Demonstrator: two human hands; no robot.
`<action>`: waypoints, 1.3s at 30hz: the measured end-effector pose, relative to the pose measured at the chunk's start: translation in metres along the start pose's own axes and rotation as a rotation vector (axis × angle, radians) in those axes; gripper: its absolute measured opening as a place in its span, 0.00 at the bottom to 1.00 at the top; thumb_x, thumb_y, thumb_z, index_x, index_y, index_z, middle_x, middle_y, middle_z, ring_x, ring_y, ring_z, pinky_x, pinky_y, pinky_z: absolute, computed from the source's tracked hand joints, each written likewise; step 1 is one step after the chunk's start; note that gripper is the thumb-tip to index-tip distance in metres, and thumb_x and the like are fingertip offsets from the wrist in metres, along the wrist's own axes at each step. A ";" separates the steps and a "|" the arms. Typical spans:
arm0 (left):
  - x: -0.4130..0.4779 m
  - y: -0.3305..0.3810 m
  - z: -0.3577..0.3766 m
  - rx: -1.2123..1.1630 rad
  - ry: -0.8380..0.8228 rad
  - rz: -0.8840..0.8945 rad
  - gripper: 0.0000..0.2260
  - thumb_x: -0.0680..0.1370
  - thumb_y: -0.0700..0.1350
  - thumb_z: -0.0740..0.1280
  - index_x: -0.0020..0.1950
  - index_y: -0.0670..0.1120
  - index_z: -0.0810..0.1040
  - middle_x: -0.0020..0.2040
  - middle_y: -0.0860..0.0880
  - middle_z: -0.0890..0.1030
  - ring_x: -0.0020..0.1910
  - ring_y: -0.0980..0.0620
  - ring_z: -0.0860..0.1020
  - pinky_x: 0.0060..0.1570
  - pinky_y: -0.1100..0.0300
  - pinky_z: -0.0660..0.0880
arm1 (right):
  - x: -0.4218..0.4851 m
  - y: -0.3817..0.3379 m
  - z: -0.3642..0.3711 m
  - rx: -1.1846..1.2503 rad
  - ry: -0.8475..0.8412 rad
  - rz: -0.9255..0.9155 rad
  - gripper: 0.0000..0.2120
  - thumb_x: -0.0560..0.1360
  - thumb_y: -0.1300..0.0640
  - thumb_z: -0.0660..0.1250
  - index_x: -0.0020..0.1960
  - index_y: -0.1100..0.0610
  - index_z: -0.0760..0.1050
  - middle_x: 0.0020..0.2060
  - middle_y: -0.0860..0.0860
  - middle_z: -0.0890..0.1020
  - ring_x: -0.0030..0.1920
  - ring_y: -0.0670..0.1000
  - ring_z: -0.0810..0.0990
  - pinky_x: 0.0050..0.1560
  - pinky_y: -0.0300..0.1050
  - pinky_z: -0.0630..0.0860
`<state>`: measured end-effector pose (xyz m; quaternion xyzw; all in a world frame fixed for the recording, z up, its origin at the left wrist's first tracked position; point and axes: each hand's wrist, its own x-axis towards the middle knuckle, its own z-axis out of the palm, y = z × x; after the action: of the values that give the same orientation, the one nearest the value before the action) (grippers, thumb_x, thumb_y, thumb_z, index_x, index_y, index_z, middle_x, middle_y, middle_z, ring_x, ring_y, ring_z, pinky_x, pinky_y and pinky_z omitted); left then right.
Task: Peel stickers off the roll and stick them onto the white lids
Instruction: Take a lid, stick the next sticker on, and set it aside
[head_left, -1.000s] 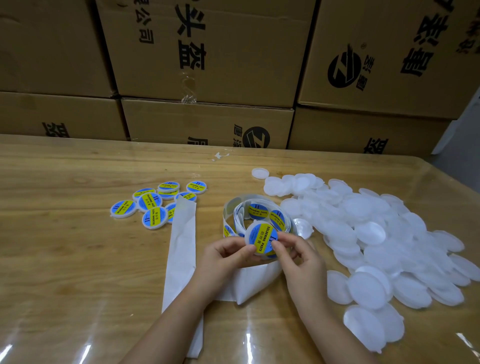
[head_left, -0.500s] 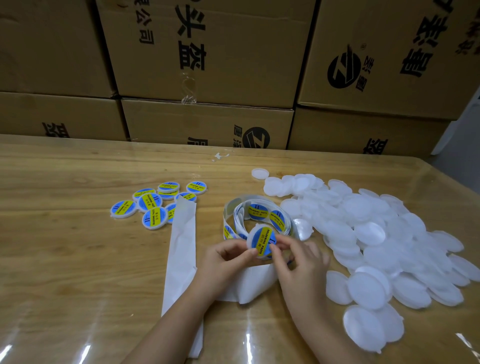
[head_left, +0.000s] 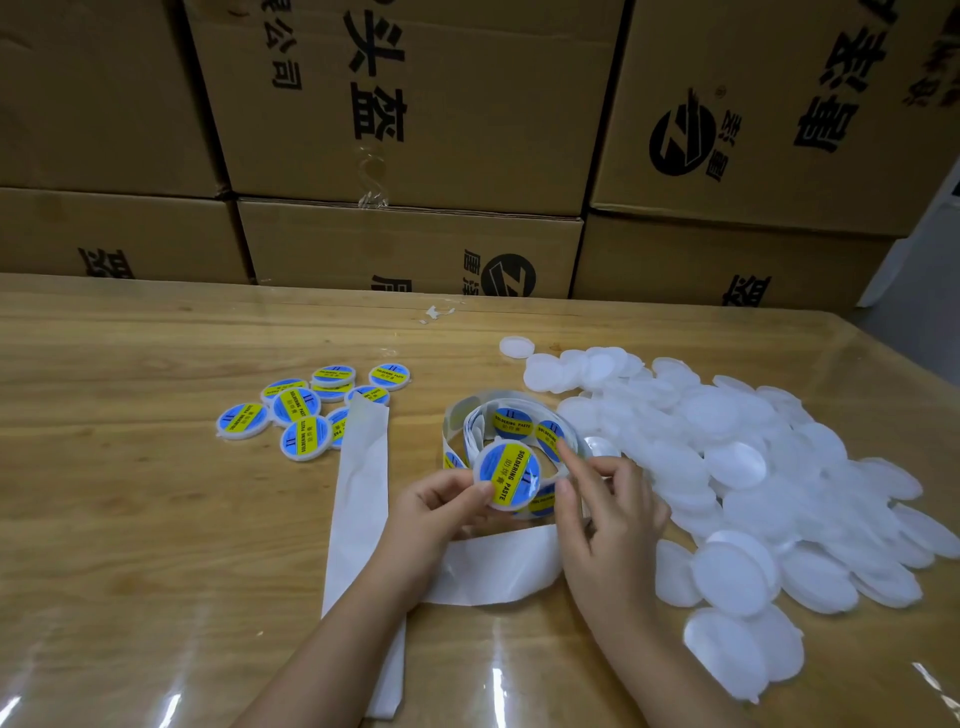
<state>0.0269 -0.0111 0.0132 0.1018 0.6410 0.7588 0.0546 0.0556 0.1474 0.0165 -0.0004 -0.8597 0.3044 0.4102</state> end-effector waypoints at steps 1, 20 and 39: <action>0.001 -0.001 -0.001 -0.002 -0.007 -0.010 0.07 0.71 0.50 0.72 0.38 0.48 0.84 0.35 0.50 0.84 0.33 0.58 0.79 0.38 0.66 0.76 | 0.001 0.001 -0.001 0.018 -0.005 -0.049 0.17 0.76 0.51 0.58 0.60 0.49 0.79 0.45 0.50 0.76 0.46 0.49 0.75 0.50 0.49 0.63; 0.005 -0.003 -0.005 -0.315 -0.080 -0.064 0.25 0.57 0.60 0.80 0.38 0.40 0.80 0.34 0.44 0.82 0.32 0.51 0.81 0.36 0.59 0.75 | -0.006 -0.004 -0.002 0.100 -0.108 -0.303 0.14 0.80 0.47 0.56 0.57 0.41 0.79 0.54 0.48 0.75 0.50 0.50 0.73 0.56 0.51 0.64; 0.003 -0.006 0.000 -0.229 -0.184 -0.023 0.18 0.63 0.62 0.77 0.33 0.48 0.79 0.31 0.46 0.80 0.32 0.52 0.79 0.38 0.63 0.76 | -0.002 -0.004 -0.002 -0.010 -0.155 -0.124 0.21 0.81 0.44 0.48 0.62 0.44 0.77 0.63 0.52 0.73 0.62 0.50 0.69 0.64 0.64 0.61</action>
<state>0.0236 -0.0098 0.0071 0.1565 0.5438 0.8137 0.1332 0.0594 0.1445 0.0187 0.0741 -0.8887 0.2732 0.3606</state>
